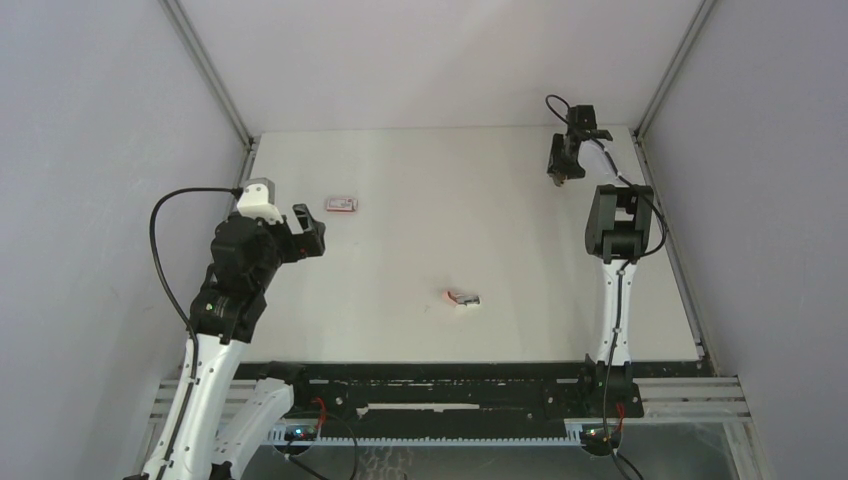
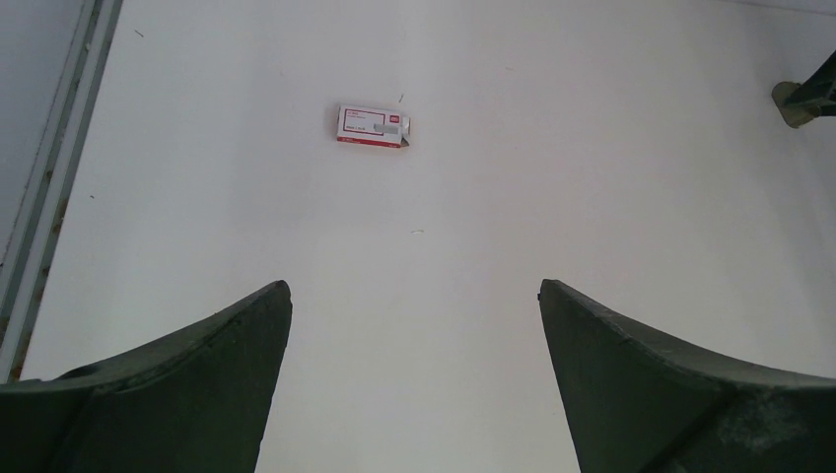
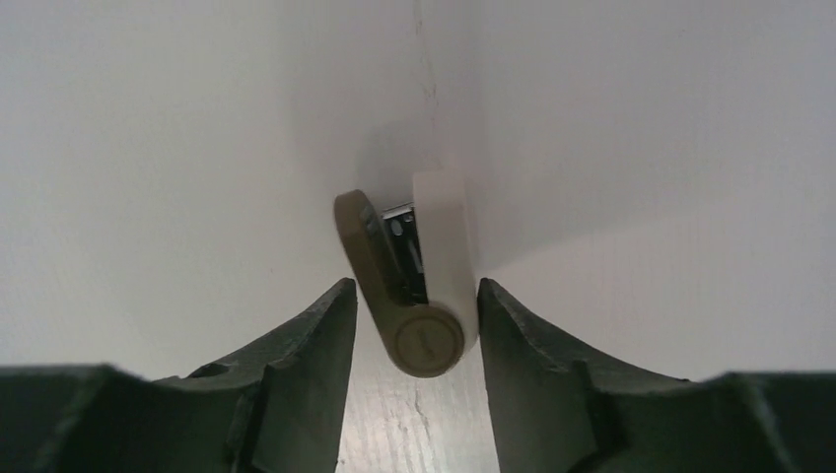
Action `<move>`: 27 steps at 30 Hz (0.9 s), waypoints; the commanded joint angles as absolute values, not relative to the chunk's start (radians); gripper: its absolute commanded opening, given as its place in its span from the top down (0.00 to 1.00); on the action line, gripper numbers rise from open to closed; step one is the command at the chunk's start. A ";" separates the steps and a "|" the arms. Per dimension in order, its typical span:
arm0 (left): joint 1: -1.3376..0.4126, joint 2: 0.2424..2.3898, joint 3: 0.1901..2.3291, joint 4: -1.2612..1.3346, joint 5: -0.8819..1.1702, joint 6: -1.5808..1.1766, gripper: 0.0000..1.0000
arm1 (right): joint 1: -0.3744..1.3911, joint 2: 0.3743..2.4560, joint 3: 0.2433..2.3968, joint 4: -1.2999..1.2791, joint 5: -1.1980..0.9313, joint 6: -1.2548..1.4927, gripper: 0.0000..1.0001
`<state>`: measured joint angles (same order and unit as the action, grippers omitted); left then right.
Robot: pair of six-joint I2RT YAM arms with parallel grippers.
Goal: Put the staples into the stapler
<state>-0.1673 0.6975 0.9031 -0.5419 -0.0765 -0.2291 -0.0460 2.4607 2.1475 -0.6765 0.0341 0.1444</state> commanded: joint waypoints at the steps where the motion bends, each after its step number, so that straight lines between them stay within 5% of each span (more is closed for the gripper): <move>1: -0.155 0.693 0.888 -0.523 -0.078 -0.203 0.00 | -0.041 2.488 2.216 -0.712 0.071 0.131 0.60; 10: -0.153 0.694 0.881 -0.478 0.007 -0.328 0.04 | -0.016 2.373 2.144 -0.680 0.055 0.120 1.00; 19: -0.390 0.768 0.823 -0.221 -0.014 -0.520 0.06 | 0.124 1.748 1.504 -0.376 -0.098 0.192 1.00; 27: -0.528 0.877 0.800 -0.008 0.090 -0.616 0.06 | 0.437 1.289 0.954 -0.008 -0.089 0.241 1.00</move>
